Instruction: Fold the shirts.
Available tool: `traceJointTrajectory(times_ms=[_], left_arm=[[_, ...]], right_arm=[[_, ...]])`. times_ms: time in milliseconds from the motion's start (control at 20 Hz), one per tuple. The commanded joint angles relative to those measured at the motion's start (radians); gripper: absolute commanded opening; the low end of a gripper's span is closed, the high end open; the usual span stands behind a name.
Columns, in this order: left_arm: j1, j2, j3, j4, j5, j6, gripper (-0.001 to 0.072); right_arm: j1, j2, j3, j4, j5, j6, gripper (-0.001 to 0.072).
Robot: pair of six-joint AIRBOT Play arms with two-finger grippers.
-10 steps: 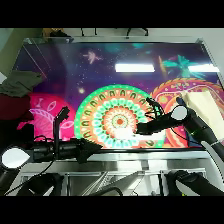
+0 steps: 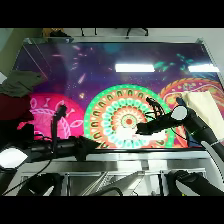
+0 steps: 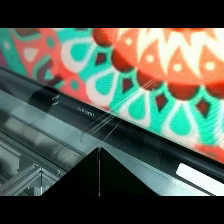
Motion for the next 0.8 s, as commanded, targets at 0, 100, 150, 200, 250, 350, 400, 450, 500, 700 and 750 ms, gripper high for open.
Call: traceJointTrajectory(times_ms=[0,100,150,200,250,350,400,450,500,700,750], left_arm=[[0.147,-0.014,0.154,0.319,-0.019,-0.105,0.0016],[0.325,-0.098,0.319,0.512,-0.132,-0.06,0.0476],[0.419,-0.16,0.402,0.572,-0.175,-0.007,0.0692],[0.504,-0.226,0.476,0.612,-0.199,0.062,0.0695],[0.592,-0.304,0.55,0.644,-0.202,0.116,0.0695],[0.732,-0.465,0.673,0.665,-0.133,0.141,0.0695],[0.79,-0.55,0.72,0.665,-0.073,0.148,0.0695],[0.834,-0.629,0.758,0.665,-0.011,0.165,0.0695],[0.863,-0.715,0.799,0.666,0.04,0.187,0.0695],[0.912,-1.114,1.027,0.674,0.12,0.303,0.0696],[0.912,-1.215,1.093,0.681,0.128,0.303,0.0695]], right_arm=[[0.001,0.001,0.0,0.0,0.0,0.0,0.0022],[0.001,0.001,0.0,0.0,0.0,0.0,0.0021],[0.001,0.001,0.0,0.0,0.0,0.0,0.0021],[0.001,0.001,0.0,0.0,0.0,0.0,0.0022],[0.001,0.001,0.0,0.0,0.0,0.0,0.0021],[0.001,0.0,0.0,0.0,0.0,0.001,0.0022],[0.001,0.001,0.0,0.0,0.0,0.0,0.0021],[0.0,0.001,0.0,0.0,0.0,0.001,0.0021],[0.001,-0.001,0.0,0.0,0.0,0.0,0.0022],[0.001,-0.002,0.0,0.0,0.0,0.0,0.0021],[0.001,-0.004,0.0,0.0,0.0,0.001,0.0022]])
